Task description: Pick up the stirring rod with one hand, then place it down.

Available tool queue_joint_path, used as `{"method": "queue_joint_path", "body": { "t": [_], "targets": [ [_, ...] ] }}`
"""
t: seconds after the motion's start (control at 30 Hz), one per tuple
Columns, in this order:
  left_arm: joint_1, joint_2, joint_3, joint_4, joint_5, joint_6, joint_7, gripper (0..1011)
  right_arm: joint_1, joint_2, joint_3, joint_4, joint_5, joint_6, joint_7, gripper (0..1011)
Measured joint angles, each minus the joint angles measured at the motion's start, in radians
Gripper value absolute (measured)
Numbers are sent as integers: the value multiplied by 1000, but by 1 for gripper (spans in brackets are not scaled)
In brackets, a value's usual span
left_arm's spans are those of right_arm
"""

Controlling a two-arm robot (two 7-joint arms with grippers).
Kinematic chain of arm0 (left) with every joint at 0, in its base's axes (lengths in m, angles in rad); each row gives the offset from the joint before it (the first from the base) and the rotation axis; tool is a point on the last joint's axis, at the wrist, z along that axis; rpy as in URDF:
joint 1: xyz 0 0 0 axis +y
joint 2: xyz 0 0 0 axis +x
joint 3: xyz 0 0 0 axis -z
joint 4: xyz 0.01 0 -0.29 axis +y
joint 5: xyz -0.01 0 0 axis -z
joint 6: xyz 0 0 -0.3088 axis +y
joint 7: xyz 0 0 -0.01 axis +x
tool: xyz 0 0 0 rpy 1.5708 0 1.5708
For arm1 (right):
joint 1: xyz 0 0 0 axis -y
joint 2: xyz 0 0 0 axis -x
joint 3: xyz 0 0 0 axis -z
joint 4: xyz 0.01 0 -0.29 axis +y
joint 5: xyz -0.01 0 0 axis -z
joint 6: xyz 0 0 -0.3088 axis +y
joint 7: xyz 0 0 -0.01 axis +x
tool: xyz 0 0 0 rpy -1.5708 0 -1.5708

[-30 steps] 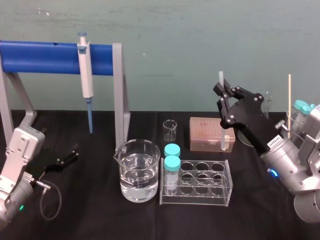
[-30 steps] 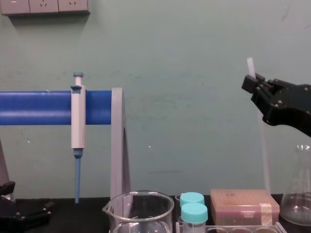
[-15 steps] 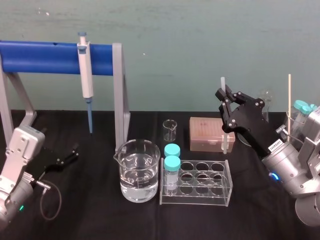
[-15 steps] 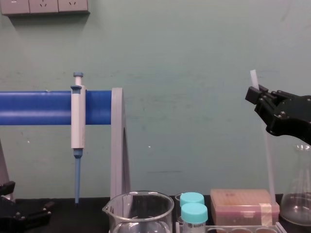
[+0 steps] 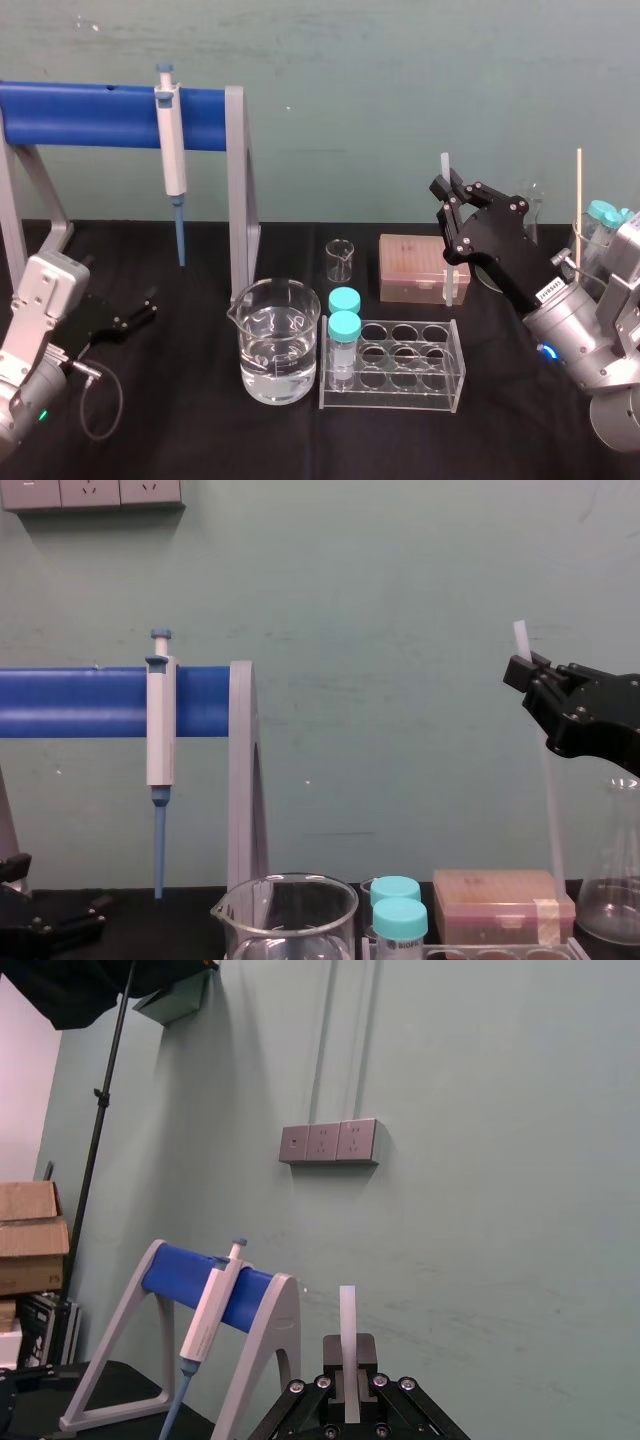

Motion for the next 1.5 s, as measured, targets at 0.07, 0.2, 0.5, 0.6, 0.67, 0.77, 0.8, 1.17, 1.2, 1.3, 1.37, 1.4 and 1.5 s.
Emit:
{"method": "queue_joint_path", "body": {
  "t": [0.07,0.2,0.5,0.6,0.67,0.77,0.8,1.17,1.2,1.3,1.37,1.4,1.5],
  "targets": [
    [0,0,0,0,0,0,0,1000,0,0,0,0,0,0,0,70],
    [0,0,0,0,0,0,0,1000,1,0,-1,-1,1,0,1,70],
    [0,0,0,0,0,0,0,1000,1,0,-1,-1,1,-2,1,70],
    [0,0,0,0,0,0,0,1000,1,0,-1,-1,1,-2,1,70],
    [0,0,0,0,0,0,0,1000,1,0,-1,-1,1,-2,1,70],
    [0,0,0,0,0,0,0,1000,1,0,-1,-1,1,-2,1,70],
    [0,0,0,0,0,0,0,1000,1,0,-1,-1,1,-2,0,70],
    [0,0,0,0,0,0,0,1000,1,0,-1,-1,1,-2,0,70],
    [0,0,0,0,0,0,0,1000,1,0,-1,-1,1,-2,0,70],
    [0,0,0,0,0,0,0,1000,1,0,-1,-1,1,-2,1,70],
    [0,0,0,0,0,0,0,1000,1,0,-1,-1,1,-2,0,70],
    [0,0,0,0,0,0,0,1000,1,0,-1,-1,1,-2,0,70],
    [0,0,0,0,0,0,0,1000,1,0,-1,-1,1,-2,0,70]
  ]
}}
